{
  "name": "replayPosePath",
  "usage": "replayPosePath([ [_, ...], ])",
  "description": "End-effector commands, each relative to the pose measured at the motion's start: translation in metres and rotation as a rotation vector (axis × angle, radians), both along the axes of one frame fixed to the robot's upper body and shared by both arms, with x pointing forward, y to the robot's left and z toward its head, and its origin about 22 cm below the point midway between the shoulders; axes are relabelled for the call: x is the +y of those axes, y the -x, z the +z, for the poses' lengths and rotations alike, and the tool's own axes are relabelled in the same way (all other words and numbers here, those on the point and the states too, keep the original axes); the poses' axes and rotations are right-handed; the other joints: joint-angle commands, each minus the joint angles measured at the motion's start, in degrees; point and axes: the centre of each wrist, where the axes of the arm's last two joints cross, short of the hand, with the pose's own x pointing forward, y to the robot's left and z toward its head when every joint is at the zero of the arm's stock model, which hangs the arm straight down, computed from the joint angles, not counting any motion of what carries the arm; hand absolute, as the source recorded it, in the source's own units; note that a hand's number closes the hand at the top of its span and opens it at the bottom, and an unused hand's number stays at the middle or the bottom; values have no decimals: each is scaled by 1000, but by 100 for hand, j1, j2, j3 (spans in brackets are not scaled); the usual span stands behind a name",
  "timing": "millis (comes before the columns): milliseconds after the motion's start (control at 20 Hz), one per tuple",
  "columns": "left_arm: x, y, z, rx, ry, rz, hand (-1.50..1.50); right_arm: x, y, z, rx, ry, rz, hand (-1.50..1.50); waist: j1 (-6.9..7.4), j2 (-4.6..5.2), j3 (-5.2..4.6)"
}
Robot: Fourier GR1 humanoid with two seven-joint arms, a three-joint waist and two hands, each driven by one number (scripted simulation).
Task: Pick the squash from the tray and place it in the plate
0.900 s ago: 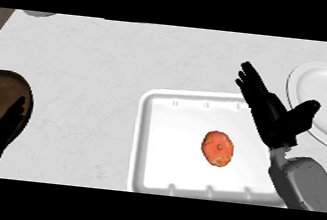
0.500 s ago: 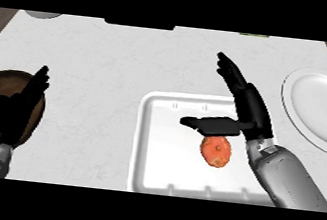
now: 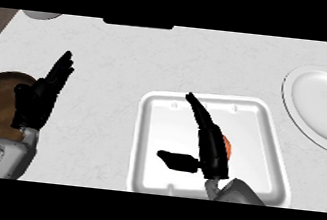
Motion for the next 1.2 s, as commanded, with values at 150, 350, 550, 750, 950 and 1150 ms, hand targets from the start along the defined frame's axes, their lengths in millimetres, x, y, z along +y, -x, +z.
replayPosePath([
  [150,-8,-14,-2,-23,7,-3,0,-24,18,24,-177,200,-96,-150,-74,-15,7],
  [350,-7,-11,-19,-6,9,1,0,-37,33,73,-142,287,-128,-150,-125,-28,-2],
  [550,-12,-13,9,-26,5,-22,0,-54,28,89,92,514,-109,-150,-54,-44,0],
  [750,-17,-16,2,-27,4,8,0,-42,32,122,255,579,-83,-150,17,-8,4],
  [950,-26,-12,-2,-18,13,-12,0,-46,46,142,339,643,-78,-150,26,-7,12],
  [1150,-16,-5,4,-21,-7,-36,0,-55,10,125,416,618,-89,-150,111,16,18],
])
